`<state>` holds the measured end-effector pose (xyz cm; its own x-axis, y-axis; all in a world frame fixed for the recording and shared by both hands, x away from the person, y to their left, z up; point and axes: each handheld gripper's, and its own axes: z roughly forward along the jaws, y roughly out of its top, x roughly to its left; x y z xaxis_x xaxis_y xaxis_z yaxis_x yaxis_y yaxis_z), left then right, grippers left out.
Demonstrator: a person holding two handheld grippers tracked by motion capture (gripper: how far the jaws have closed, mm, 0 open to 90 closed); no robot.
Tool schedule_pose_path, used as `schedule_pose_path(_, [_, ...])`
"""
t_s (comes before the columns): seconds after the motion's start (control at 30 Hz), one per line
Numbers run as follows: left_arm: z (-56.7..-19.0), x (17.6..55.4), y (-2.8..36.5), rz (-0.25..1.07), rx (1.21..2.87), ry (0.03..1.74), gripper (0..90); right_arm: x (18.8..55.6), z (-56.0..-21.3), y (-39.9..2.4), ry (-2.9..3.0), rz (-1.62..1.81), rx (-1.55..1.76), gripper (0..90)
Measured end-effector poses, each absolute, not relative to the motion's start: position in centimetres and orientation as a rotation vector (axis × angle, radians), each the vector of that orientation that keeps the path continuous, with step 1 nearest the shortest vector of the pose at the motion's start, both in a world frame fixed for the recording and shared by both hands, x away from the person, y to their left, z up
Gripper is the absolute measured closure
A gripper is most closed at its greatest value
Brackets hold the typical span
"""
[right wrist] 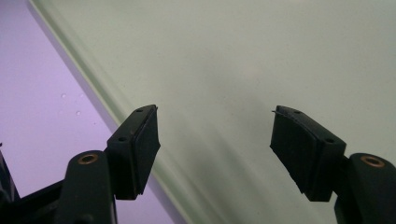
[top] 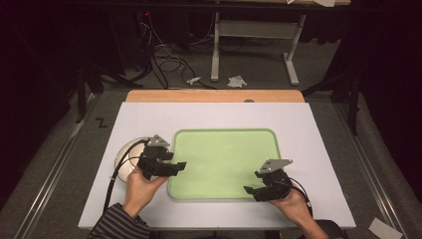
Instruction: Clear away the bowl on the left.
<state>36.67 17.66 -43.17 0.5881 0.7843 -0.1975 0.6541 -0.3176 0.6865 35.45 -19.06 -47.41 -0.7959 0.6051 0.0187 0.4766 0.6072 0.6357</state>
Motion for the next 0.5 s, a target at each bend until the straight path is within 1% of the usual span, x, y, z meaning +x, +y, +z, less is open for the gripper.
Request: schedule_pose_path(0.5, [-42.89,36.9,18.67,0.234,2.038,1.161,38.8,35.44,-47.46,-19.02,2.641,0.944,0.901,33.8])
